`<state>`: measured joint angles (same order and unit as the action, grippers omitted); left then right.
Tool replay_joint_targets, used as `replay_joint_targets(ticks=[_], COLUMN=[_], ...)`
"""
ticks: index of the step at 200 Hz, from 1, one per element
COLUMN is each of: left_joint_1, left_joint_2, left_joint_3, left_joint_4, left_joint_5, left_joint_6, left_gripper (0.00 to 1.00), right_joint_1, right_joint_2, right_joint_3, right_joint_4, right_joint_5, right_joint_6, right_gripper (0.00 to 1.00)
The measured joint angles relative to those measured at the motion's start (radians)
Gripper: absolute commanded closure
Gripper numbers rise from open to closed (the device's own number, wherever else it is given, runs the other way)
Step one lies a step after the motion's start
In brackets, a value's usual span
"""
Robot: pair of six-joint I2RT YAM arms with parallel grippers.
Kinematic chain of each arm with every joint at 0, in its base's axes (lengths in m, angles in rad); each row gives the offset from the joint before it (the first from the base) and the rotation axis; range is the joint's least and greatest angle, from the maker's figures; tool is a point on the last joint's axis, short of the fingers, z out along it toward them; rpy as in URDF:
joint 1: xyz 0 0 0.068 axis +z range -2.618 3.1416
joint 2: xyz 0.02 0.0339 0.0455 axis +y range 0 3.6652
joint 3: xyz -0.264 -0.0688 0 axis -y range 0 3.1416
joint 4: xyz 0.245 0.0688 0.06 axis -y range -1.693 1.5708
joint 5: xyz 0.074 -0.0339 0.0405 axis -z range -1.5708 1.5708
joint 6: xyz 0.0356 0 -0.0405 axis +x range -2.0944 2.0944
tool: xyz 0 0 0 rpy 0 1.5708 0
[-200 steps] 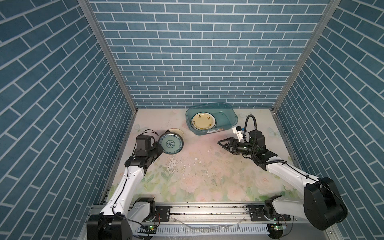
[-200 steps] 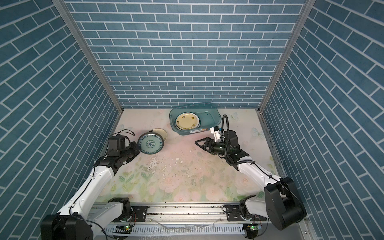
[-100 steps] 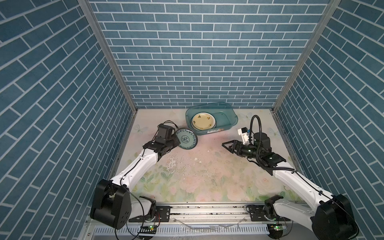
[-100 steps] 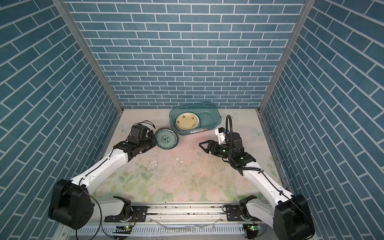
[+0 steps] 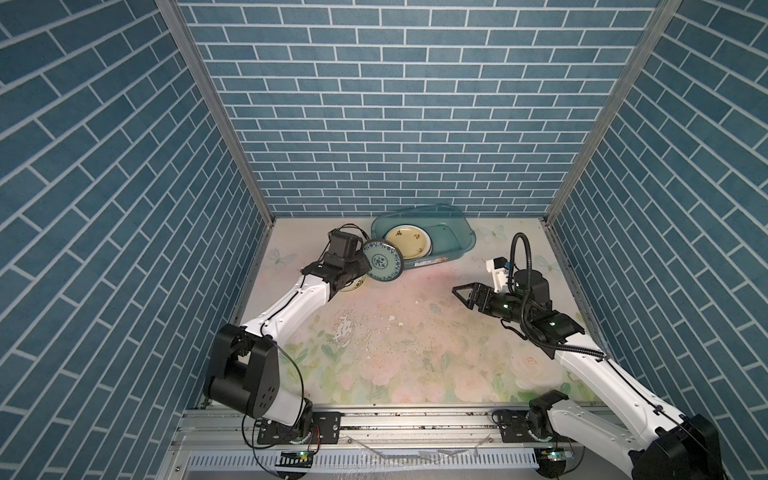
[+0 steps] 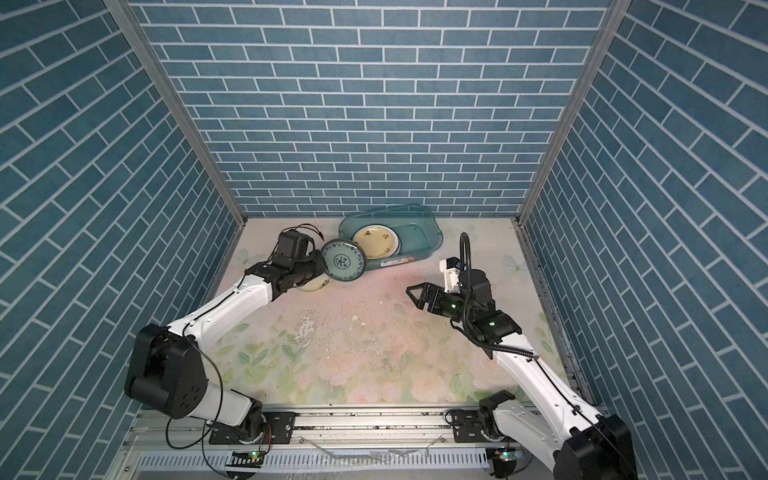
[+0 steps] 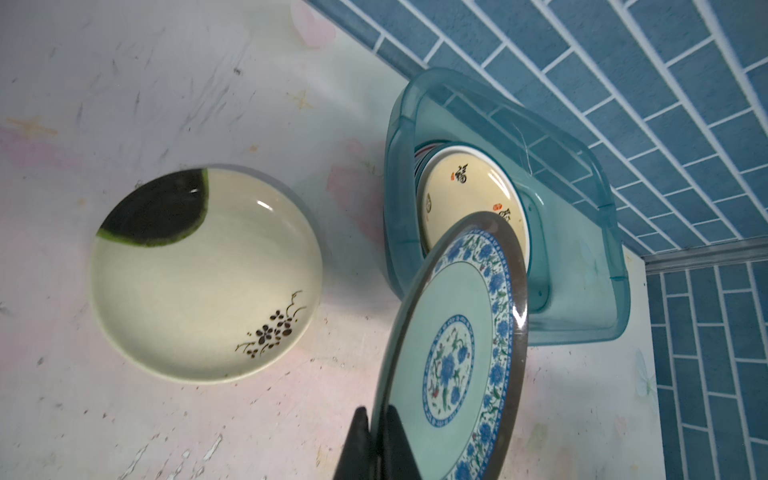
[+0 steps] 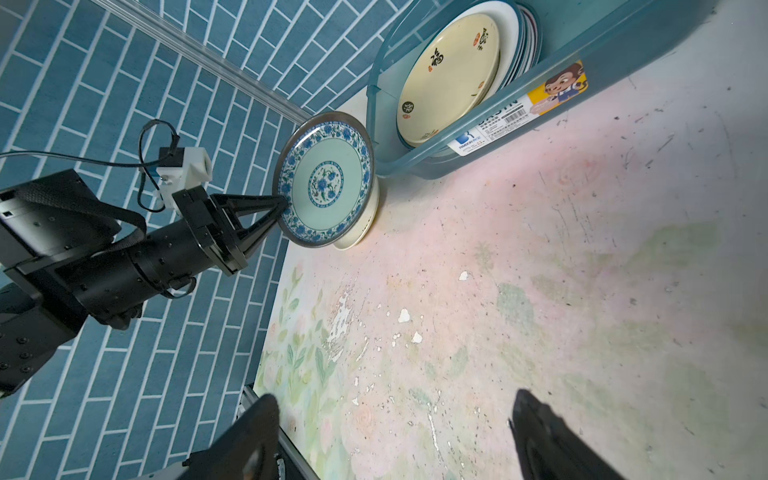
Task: Place the plates into the plastic bin on the countertop
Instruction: Place the plate in the plastic bin.
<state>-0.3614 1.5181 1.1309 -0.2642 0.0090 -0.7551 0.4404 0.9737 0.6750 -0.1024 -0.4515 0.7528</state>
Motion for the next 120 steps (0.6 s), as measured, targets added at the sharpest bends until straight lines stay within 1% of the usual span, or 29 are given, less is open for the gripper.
replay_joint_targets(ticks=[33,76,120], left_joint_1=[0.0,-0.001,-0.001], left_joint_2=[0.103,0.277,0.463], left_joint_3=[0.144,0.379,0.599], left_joint_4=[-0.014,-0.061,-0.132], left_joint_5=[-0.027,-0.064,-0.054], left_joint_6=[0.032,0.085,0.111], left_gripper=[1.0,1.0,1.0], right_joint_1=[0.0,0.0,0.0], right_joint_2=[-0.046,-0.093,-0.114], right_joint_3=[0.0,0.0,0.0], right_joint_4=[-0.037,-0.073,-0.112], right_joint_5=[0.032,0.064,0.091], right_joint_6=[-0.003,-0.003,-0.019], right_gripper=[0.12,0.12,0.12])
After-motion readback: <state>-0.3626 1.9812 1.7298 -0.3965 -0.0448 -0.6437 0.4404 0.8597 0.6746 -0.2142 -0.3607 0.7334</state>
